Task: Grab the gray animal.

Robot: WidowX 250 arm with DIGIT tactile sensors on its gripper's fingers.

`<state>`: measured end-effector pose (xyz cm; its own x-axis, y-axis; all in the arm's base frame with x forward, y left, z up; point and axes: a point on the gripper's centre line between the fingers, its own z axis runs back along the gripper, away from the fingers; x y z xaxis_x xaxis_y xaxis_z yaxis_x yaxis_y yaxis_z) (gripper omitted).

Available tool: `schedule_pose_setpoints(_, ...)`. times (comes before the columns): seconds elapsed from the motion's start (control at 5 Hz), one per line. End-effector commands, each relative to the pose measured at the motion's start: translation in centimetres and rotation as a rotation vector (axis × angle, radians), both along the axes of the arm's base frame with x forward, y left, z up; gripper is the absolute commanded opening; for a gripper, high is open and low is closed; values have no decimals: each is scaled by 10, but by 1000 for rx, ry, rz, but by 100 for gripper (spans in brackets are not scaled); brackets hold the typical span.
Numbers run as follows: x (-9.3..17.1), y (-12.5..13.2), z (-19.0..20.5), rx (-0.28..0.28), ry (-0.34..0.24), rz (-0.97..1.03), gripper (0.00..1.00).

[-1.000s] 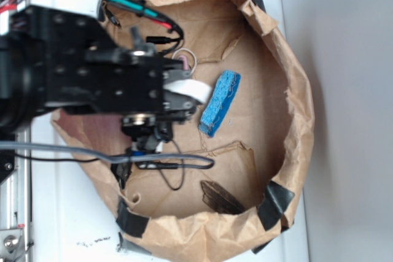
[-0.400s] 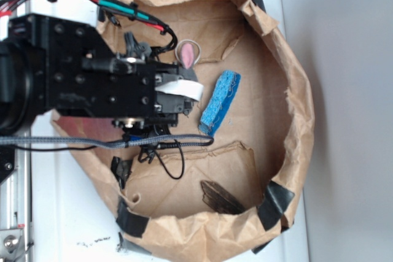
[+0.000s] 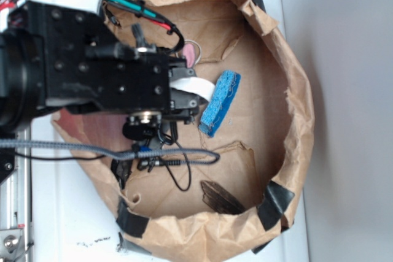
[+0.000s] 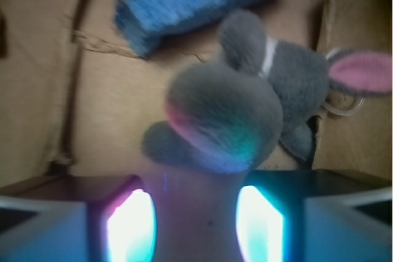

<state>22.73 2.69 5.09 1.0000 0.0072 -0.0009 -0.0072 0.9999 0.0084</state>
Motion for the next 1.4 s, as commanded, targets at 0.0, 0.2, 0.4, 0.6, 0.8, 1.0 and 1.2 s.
schedule_pose_setpoints(0.0, 20, 12, 23, -4, -74, 32, 100)
schedule_pose_setpoints(0.2, 28, 14, 20, -1, -116, 61, 100)
schedule_pose_setpoints(0.4, 41, 15, 10, 25, -122, 99, 100)
schedule_pose_setpoints(0.6, 48, 14, 5, 41, -134, 113, 100)
schedule_pose_setpoints(0.8, 50, 13, -4, 62, -146, 121, 100)
schedule_pose_setpoints(1.0, 44, 16, -10, 81, -149, 105, 42)
schedule_pose_setpoints(1.2, 39, 18, -2, 66, -187, 112, 0)
